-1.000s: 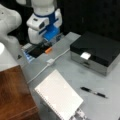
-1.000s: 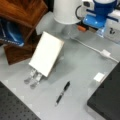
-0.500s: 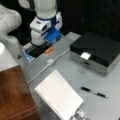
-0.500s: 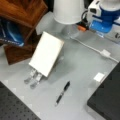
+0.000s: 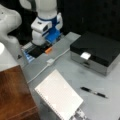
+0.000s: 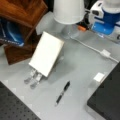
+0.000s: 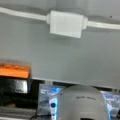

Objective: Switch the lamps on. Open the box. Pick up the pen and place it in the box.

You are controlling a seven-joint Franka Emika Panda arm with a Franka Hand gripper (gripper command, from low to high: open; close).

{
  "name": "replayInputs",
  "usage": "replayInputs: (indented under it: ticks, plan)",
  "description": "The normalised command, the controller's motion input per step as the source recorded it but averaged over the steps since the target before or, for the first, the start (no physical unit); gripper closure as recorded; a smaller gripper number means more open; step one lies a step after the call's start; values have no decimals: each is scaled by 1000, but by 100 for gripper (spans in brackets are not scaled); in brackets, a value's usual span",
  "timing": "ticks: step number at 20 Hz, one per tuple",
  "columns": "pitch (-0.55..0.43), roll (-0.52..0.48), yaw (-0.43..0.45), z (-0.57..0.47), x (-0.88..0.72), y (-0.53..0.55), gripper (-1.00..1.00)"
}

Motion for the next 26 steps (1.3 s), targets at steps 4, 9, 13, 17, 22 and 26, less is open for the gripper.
replayInputs:
  ticks: [4, 9, 13, 17, 22, 26]
  plan:
    - [-174, 56, -113, -133, -433, 26, -100]
    - [-170, 58, -115, -136, -420, 70, -100]
    - [-156, 57, -102, -119, -365, 117, -100]
    - [-142, 56, -99, -115, -366, 154, 100]
    - [-167, 50, -111, -174, -362, 198, 100]
    - [-199, 44, -104, -182, -357, 211, 100]
